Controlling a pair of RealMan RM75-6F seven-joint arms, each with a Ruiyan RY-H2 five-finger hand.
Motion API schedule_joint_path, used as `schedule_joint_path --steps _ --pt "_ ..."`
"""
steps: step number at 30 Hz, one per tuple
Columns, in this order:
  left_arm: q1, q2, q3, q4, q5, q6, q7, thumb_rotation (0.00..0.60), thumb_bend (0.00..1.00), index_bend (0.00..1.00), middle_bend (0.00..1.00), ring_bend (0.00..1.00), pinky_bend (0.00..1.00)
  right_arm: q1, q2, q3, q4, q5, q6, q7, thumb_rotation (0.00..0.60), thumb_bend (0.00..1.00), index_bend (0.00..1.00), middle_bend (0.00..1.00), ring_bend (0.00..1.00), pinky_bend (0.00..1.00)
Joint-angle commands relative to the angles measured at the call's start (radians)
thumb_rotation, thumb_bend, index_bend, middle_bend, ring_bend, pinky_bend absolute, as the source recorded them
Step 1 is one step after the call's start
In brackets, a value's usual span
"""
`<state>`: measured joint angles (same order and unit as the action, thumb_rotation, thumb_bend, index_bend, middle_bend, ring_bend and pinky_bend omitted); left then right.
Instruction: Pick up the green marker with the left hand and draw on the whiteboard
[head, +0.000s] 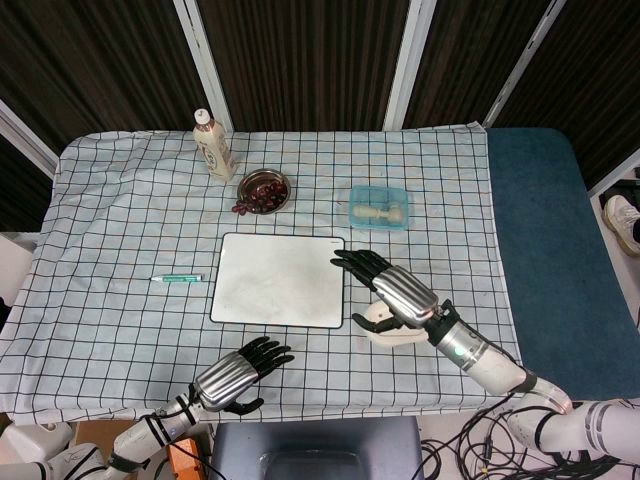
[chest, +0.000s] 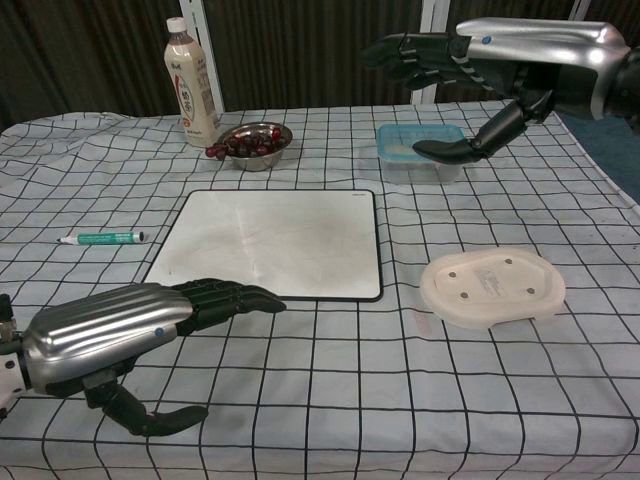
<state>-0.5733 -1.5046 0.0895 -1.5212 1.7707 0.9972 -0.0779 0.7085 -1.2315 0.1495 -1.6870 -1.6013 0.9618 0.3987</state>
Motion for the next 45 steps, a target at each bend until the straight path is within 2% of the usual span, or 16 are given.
schedule_joint_path --steps 1,3,5,8,13,17,21,26,34,39,45 --pt "-0.004 0.0 -0.007 0.007 -0.014 0.002 0.002 0.6 0.36 0.0 0.03 0.0 0.0 -0.004 0.006 -0.006 0.007 -0.002 0.012 -0.003 0.6 0.32 0.0 0.0 0.0 0.05" --pt "0.001 0.004 -0.021 0.023 -0.034 0.021 0.007 0.6 0.36 0.0 0.05 0.0 0.0 -0.018 0.017 -0.013 0.017 -0.009 0.039 -0.013 0.6 0.32 0.0 0.0 0.0 0.05" --pt "0.049 0.006 -0.095 0.121 -0.12 0.107 0.094 0.6 0.38 0.02 0.1 0.0 0.0 -0.097 0.068 -0.05 0.046 -0.036 0.148 -0.044 0.6 0.32 0.0 0.0 0.0 0.05" --pt "0.077 -0.036 -0.153 0.255 -0.197 0.156 0.226 0.6 0.42 0.12 0.22 0.04 0.0 -0.203 0.106 -0.116 0.111 -0.086 0.288 -0.038 0.6 0.32 0.0 0.0 0.0 0.05" --pt "0.072 -0.104 -0.22 0.396 -0.298 0.158 0.283 0.6 0.42 0.16 0.23 0.05 0.0 -0.36 0.116 -0.208 0.24 -0.086 0.42 -0.064 0.6 0.32 0.0 0.0 0.0 0.05" --pt "0.06 -0.193 -0.258 0.517 -0.349 0.174 0.32 0.6 0.41 0.19 0.24 0.06 0.01 -0.455 0.075 -0.231 0.332 -0.043 0.486 -0.081 0.6 0.32 0.0 0.0 0.0 0.05" --pt "0.042 -0.264 -0.266 0.63 -0.364 0.179 0.353 0.6 0.4 0.25 0.3 0.1 0.01 -0.488 0.074 -0.254 0.38 -0.029 0.475 -0.027 0.6 0.32 0.0 0.0 0.0 0.05" --pt "0.022 -0.326 -0.273 0.725 -0.387 0.164 0.384 0.6 0.4 0.34 0.35 0.12 0.01 -0.497 0.086 -0.25 0.386 -0.045 0.49 -0.007 0.6 0.32 0.0 0.0 0.0 0.05" --pt "-0.012 -0.407 -0.285 0.855 -0.416 0.147 0.46 0.6 0.39 0.38 0.4 0.14 0.0 -0.484 0.105 -0.251 0.362 -0.038 0.428 -0.001 0.6 0.32 0.0 0.0 0.0 0.05" --pt "-0.031 -0.448 -0.278 0.937 -0.415 0.135 0.478 0.6 0.39 0.45 0.44 0.18 0.0 -0.484 0.113 -0.25 0.356 -0.036 0.411 0.003 0.6 0.32 0.0 0.0 0.0 0.05" --pt "-0.042 -0.481 -0.257 1.021 -0.398 0.136 0.477 0.6 0.39 0.49 0.46 0.2 0.0 -0.484 0.126 -0.251 0.345 -0.033 0.391 0.01 0.6 0.32 0.0 0.0 0.0 0.05"
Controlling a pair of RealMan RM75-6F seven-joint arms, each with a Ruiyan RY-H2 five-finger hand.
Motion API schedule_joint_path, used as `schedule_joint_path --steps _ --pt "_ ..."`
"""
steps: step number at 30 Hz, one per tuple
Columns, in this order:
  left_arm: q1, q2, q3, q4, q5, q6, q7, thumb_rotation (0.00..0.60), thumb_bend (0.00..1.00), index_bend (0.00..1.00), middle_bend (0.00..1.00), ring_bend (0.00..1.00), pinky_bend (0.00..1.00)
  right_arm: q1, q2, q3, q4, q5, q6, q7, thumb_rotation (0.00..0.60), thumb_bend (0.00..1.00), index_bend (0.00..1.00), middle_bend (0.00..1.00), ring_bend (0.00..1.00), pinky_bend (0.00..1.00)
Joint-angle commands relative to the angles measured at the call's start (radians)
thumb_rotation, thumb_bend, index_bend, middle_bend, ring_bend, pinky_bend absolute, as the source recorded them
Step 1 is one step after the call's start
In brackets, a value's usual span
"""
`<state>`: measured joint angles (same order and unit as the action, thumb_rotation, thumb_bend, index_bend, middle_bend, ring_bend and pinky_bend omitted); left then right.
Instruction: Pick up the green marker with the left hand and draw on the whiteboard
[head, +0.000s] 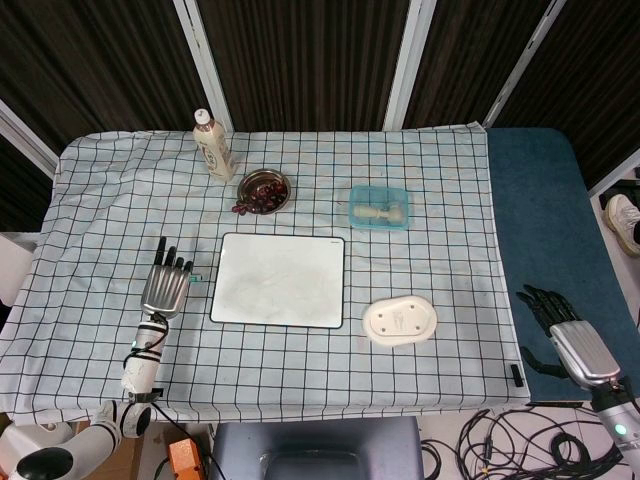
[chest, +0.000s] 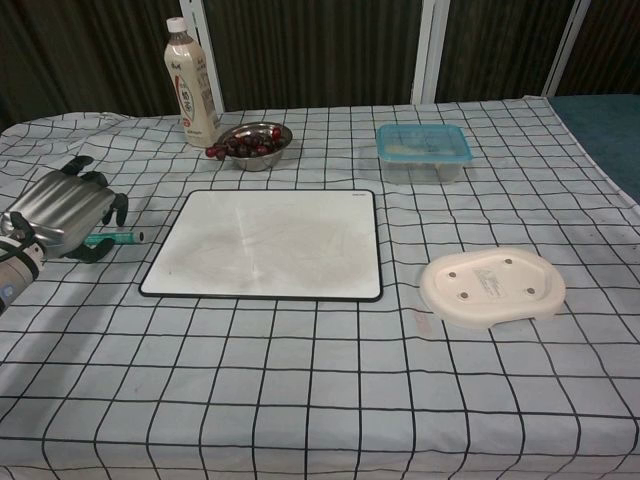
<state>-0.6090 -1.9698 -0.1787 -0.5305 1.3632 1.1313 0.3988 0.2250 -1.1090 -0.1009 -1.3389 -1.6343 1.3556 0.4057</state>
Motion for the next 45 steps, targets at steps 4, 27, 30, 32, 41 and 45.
schedule_joint_path --steps 4,27,30,32,41,45 --pt "-0.012 -0.035 0.015 0.079 0.009 -0.012 -0.021 0.6 0.39 0.48 0.46 0.2 0.0 -0.005 0.01 0.0 -0.008 -0.005 0.002 0.004 0.6 0.32 0.0 0.0 0.0 0.05" --pt "-0.032 -0.069 0.03 0.182 0.015 -0.044 -0.039 0.6 0.38 0.52 0.47 0.21 0.0 -0.006 0.028 -0.003 -0.034 -0.01 -0.04 -0.006 0.6 0.32 0.0 0.0 0.0 0.05" --pt "-0.033 -0.072 0.032 0.186 0.016 -0.042 -0.04 0.6 0.38 0.53 0.47 0.21 0.0 -0.006 0.029 -0.003 -0.036 -0.009 -0.045 -0.01 0.6 0.32 0.0 0.0 0.0 0.05" --pt "-0.033 -0.074 0.033 0.188 0.017 -0.042 -0.04 0.6 0.38 0.53 0.47 0.22 0.0 -0.005 0.03 -0.003 -0.038 -0.009 -0.049 -0.011 0.6 0.32 0.0 0.0 0.0 0.05" --pt "-0.033 -0.08 0.037 0.2 0.028 -0.008 -0.063 0.6 0.41 0.64 0.56 0.26 0.0 -0.004 0.033 -0.002 -0.04 -0.011 -0.056 -0.008 0.6 0.32 0.0 0.0 0.0 0.05" --pt "-0.031 -0.079 0.057 0.209 0.052 0.021 -0.1 0.6 0.44 0.71 0.65 0.3 0.0 -0.003 0.032 -0.003 -0.041 -0.014 -0.06 -0.007 0.6 0.32 0.0 0.0 0.0 0.05"
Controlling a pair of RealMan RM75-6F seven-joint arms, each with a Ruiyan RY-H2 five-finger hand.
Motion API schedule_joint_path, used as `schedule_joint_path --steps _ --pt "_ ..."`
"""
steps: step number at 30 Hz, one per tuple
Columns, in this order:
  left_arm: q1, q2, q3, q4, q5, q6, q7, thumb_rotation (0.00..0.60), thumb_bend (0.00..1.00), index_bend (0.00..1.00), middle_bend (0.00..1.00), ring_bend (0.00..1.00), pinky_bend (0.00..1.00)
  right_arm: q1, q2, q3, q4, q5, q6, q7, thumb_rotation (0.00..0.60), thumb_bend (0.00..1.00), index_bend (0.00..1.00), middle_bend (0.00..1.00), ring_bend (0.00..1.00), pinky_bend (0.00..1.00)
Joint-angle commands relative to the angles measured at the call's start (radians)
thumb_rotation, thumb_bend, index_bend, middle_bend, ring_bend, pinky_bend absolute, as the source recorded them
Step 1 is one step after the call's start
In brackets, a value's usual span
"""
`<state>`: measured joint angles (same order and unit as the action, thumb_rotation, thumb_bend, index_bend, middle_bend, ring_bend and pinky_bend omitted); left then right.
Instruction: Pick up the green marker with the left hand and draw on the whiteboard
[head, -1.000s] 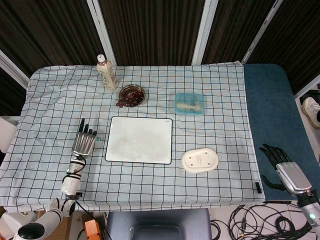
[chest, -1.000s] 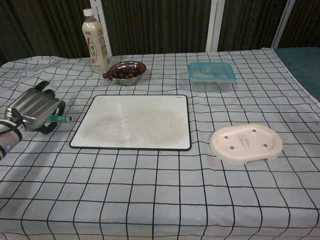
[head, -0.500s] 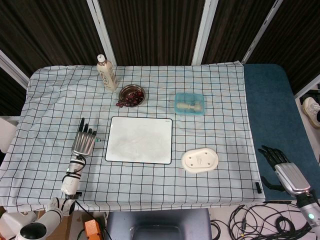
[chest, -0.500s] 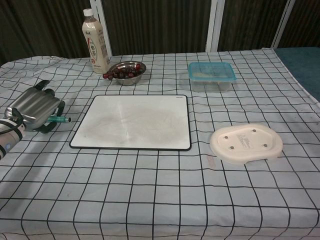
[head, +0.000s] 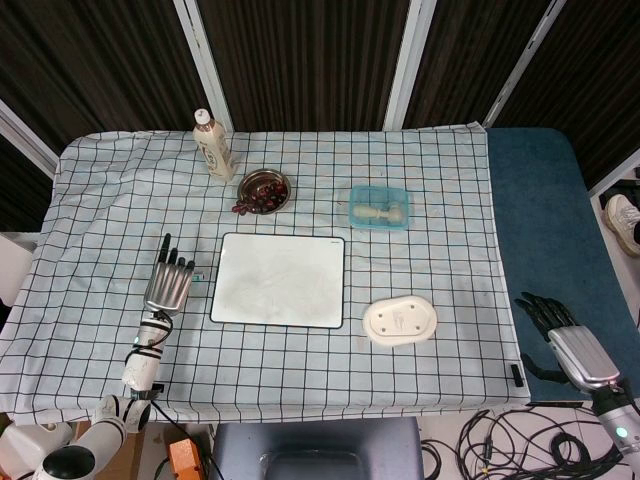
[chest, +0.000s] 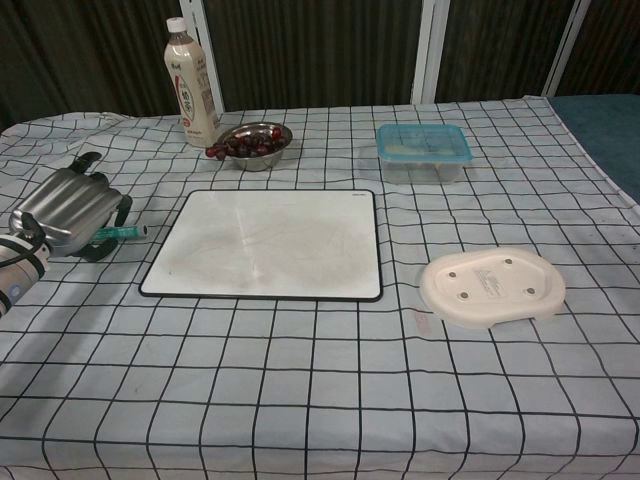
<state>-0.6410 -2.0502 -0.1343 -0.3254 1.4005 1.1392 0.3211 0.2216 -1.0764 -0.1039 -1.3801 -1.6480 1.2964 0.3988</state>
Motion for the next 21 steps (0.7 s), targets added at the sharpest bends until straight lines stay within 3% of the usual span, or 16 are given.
schedule_joint_path --steps 1,6,10,14,18,21 --pt "0.002 0.006 0.02 0.0 0.026 0.029 -0.054 0.6 0.44 0.71 0.66 0.3 0.0 0.0 0.0 0.0 0.0 -0.001 -0.001 -0.001 0.6 0.32 0.0 0.0 0.0 0.05" --pt "0.001 0.04 0.028 -0.06 0.058 0.107 -0.328 0.6 0.47 0.73 0.7 0.33 0.01 -0.001 0.0 0.002 0.0 0.001 0.0 0.0 0.6 0.32 0.0 0.0 0.0 0.05" --pt "-0.006 0.082 0.014 -0.168 0.077 0.18 -0.649 0.6 0.5 0.75 0.74 0.36 0.03 0.0 -0.001 0.001 0.0 -0.002 -0.003 -0.002 0.6 0.32 0.0 0.0 0.0 0.05" --pt "-0.018 0.118 -0.003 -0.29 0.092 0.224 -0.874 0.6 0.52 0.76 0.76 0.41 0.05 0.002 -0.002 0.0 -0.002 -0.005 -0.007 -0.003 0.6 0.32 0.0 0.0 0.0 0.05" --pt "-0.028 0.143 -0.012 -0.416 0.1 0.226 -1.006 0.6 0.52 0.76 0.76 0.42 0.06 0.003 -0.003 0.001 -0.001 -0.003 -0.01 -0.003 0.6 0.32 0.0 0.0 0.0 0.05" --pt "-0.045 0.134 -0.021 -0.449 0.101 0.214 -0.98 0.6 0.52 0.76 0.76 0.42 0.06 0.005 -0.003 -0.001 -0.002 -0.007 -0.015 -0.002 0.6 0.32 0.0 0.0 0.0 0.05"
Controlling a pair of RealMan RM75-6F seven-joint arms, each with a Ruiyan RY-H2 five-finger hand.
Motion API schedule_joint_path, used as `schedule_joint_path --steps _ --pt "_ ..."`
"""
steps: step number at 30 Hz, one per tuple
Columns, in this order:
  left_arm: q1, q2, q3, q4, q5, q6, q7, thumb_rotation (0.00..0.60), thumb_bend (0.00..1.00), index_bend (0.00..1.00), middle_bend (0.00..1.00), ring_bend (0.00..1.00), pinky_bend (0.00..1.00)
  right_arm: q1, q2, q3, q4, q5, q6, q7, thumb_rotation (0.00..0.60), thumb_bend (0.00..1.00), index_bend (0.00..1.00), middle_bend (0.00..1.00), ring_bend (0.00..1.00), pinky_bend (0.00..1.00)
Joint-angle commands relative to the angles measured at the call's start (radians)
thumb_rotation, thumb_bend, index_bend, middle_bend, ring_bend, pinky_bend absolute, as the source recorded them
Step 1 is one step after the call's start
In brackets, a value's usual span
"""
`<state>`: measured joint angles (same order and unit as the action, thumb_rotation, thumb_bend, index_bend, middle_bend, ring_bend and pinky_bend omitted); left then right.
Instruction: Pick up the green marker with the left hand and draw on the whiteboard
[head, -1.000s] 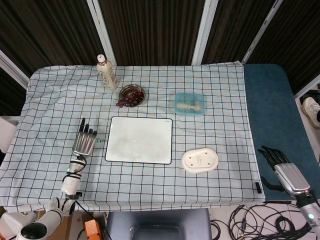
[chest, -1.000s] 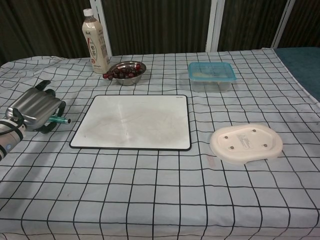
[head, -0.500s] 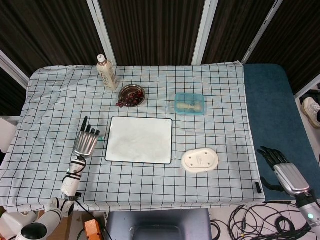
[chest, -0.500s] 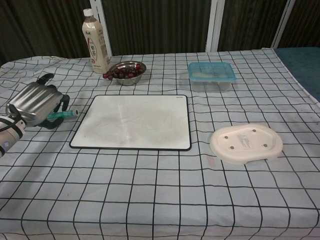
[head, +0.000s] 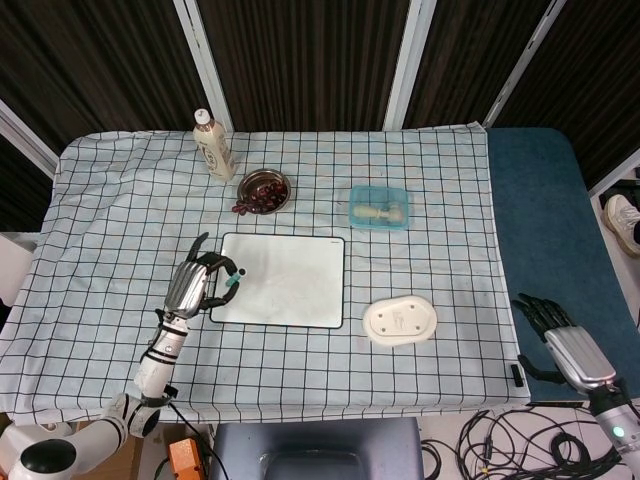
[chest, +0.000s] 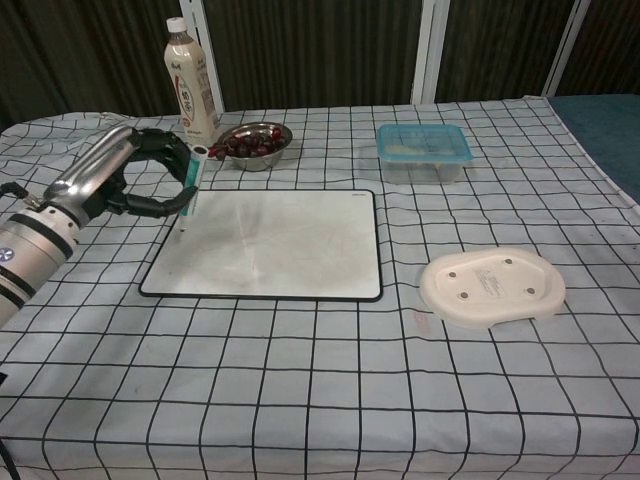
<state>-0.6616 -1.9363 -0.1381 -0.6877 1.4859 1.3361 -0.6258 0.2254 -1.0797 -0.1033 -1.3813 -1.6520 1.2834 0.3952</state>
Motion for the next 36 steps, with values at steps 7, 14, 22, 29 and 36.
schedule_joint_path --steps 7,14,22,29,36 --pt "-0.069 -0.076 -0.031 -0.02 0.014 -0.011 0.074 0.6 0.53 0.76 0.77 0.43 0.06 0.005 0.003 -0.005 0.002 -0.008 -0.006 0.016 0.6 0.32 0.0 0.0 0.0 0.05" --pt "-0.111 -0.184 -0.025 0.15 0.024 -0.032 0.171 0.6 0.54 0.77 0.77 0.46 0.07 0.003 0.008 -0.005 0.007 -0.008 -0.001 0.033 0.6 0.32 0.0 0.0 0.0 0.05" --pt "-0.128 -0.251 -0.014 0.239 0.032 -0.03 0.18 0.6 0.56 0.77 0.77 0.46 0.07 0.003 0.01 -0.006 0.012 -0.011 0.001 0.044 0.6 0.32 0.0 0.0 0.0 0.05" --pt "-0.134 -0.275 -0.011 0.286 0.024 -0.051 0.192 0.6 0.56 0.77 0.77 0.46 0.07 0.003 0.012 -0.007 0.014 -0.014 0.004 0.046 0.6 0.32 0.0 0.0 0.0 0.05" --pt "-0.135 -0.28 -0.007 0.304 0.023 -0.057 0.198 0.6 0.56 0.77 0.78 0.47 0.07 0.004 0.011 -0.008 0.014 -0.014 0.0 0.045 0.6 0.32 0.0 0.0 0.0 0.05"
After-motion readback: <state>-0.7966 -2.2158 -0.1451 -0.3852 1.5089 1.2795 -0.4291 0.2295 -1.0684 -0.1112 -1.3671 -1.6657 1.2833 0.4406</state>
